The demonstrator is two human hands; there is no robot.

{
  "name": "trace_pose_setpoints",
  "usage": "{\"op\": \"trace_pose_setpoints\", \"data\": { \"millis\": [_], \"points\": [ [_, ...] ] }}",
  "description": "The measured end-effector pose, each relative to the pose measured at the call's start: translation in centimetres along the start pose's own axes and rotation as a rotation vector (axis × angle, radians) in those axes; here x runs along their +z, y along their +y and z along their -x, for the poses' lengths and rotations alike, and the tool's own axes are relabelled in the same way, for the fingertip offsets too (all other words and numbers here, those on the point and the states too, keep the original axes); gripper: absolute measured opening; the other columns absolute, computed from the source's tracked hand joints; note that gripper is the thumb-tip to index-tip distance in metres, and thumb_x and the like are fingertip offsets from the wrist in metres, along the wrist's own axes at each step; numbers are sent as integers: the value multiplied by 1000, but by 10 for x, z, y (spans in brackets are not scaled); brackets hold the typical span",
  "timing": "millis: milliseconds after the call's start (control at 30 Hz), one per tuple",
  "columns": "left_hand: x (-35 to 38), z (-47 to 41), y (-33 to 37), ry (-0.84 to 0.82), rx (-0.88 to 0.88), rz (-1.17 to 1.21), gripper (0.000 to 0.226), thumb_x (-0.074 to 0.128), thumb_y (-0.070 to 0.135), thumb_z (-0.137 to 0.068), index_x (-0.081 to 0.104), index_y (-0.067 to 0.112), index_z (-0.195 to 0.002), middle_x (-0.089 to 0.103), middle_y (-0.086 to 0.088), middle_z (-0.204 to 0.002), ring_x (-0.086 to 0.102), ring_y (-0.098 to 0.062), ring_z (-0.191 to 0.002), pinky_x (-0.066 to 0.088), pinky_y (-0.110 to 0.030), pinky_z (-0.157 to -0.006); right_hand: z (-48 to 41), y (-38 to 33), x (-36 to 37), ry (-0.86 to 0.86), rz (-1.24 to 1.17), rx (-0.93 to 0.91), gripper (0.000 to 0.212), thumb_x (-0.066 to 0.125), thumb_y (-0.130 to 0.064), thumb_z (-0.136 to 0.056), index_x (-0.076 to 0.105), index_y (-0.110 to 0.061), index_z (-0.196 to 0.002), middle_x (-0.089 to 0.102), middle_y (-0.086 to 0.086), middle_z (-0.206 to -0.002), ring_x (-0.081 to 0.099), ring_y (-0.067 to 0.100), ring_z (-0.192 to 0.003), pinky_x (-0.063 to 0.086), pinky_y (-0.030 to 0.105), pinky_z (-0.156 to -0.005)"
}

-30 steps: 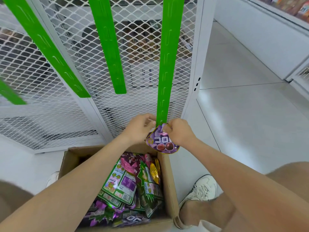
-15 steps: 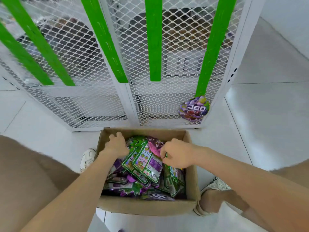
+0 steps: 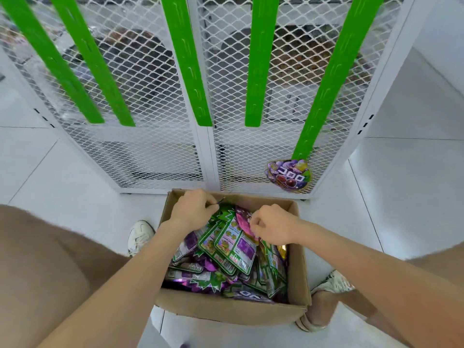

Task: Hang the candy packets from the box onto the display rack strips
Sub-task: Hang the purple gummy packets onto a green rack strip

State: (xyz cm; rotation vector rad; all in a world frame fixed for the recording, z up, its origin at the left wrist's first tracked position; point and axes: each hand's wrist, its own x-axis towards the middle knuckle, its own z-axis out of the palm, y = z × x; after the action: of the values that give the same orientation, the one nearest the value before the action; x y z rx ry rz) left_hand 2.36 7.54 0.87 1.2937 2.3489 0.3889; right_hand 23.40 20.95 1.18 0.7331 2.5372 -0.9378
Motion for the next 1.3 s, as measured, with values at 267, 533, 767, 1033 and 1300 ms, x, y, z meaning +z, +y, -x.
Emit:
{"op": "trace_pose_setpoints", "data": {
  "millis": [267,533,767,1033,1300],
  "points": [
    [13,11,1,-605,133,42,47,90,44,-81,79,20,-120,77,8,-118,70,-6,-103,57,-31,-96,-5,17,-7,109,-52,101,35,40,6,-84,36,-15,-57,30,5,-58,29,19,-56,34,25,-52],
    [31,13,-21,-447,-37,-336,109,74,89,-64,47,30,-152,50,0,-146,54,-27,-134,51,-50,-106,-20,23,36,187,-16,112,39,73,-22,-93,66,-8,-129,72,8,-116,67,24,-109,53,39,-101],
    [35,4,-30,-504,-126,-365,123,60,102,-58,44,25,-153,56,0,-147,57,-27,-133,51,-49,-108,-46,6,76,89,371,251,73,71,-60,-84,51,-15,-138,61,13,-130,55,37,-125,41,53,-109],
    [39,0,-20,-381,-4,-156,86,70,67,-88,46,18,-154,57,-7,-137,55,-30,-130,49,-46,-107,-48,5,54,277,531,230,18,62,-20,-96,72,-14,-110,67,9,-113,60,31,-112,47,45,-94],
    [26,-2,33,-191,52,397,43,56,23,-107,54,22,-150,59,2,-149,57,-21,-134,41,-31,-113,-18,23,11,653,50,163,27,42,-27,-103,55,-24,-80,62,1,-65,63,27,-61,52,43,-58]
  ]
}}
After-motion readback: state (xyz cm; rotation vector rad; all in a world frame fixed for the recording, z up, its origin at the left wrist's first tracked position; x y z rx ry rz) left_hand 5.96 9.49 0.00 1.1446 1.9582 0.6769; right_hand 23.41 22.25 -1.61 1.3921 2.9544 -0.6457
